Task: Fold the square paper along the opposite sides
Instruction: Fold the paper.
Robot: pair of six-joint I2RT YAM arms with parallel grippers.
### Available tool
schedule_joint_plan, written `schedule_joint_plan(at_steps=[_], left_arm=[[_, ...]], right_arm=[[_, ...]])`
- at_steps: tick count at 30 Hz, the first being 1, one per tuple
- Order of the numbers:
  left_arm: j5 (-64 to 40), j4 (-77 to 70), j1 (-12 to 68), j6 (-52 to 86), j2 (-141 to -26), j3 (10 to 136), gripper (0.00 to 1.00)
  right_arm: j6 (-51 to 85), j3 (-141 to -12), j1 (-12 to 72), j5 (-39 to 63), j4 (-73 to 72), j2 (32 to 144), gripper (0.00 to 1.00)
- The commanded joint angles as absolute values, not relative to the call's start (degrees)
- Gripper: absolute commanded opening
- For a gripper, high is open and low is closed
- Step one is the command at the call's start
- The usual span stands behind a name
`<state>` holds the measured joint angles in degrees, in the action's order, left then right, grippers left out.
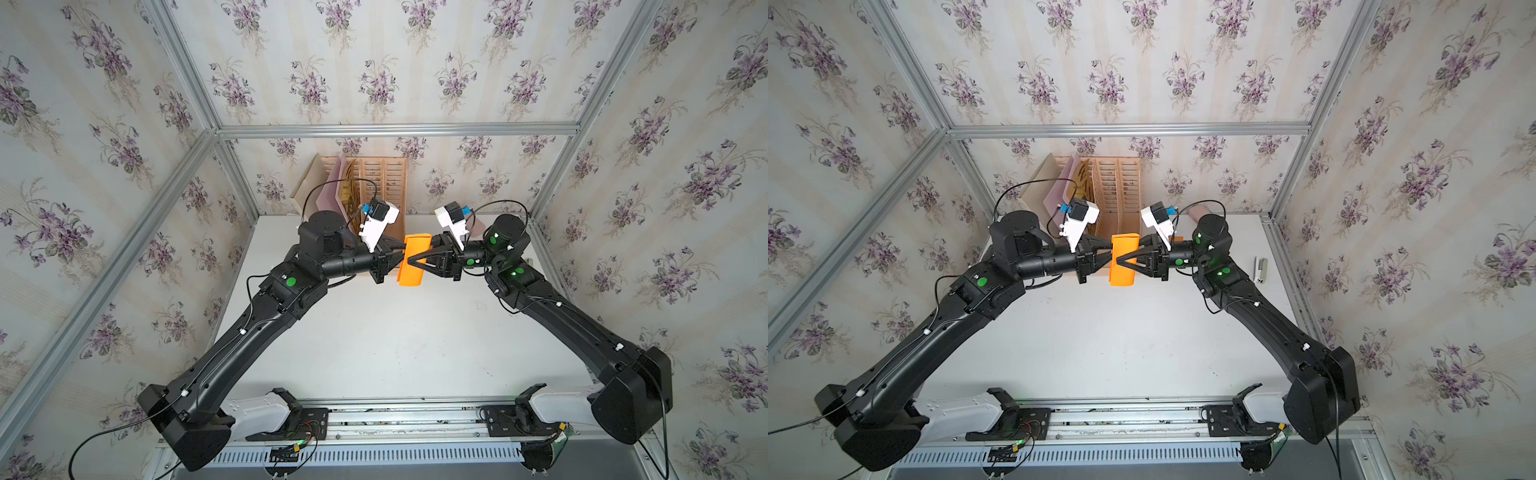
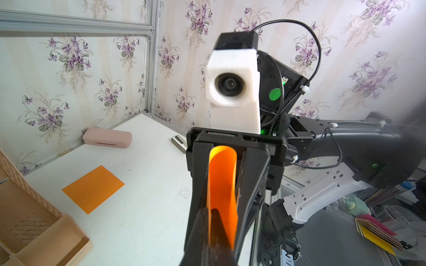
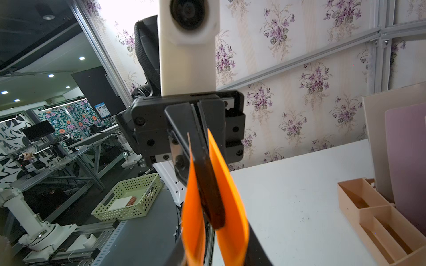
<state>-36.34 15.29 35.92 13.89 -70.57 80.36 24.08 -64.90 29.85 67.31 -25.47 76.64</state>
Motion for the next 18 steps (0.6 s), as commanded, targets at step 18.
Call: schedule_joint_plan(at_steps=[18], left_arm=[[-36.3,12.33,35.76,13.69,-70.32,79.98,0.0]], right_arm=[[24.52,-64.9,29.97,67.97,-27.09,76.73,0.24]])
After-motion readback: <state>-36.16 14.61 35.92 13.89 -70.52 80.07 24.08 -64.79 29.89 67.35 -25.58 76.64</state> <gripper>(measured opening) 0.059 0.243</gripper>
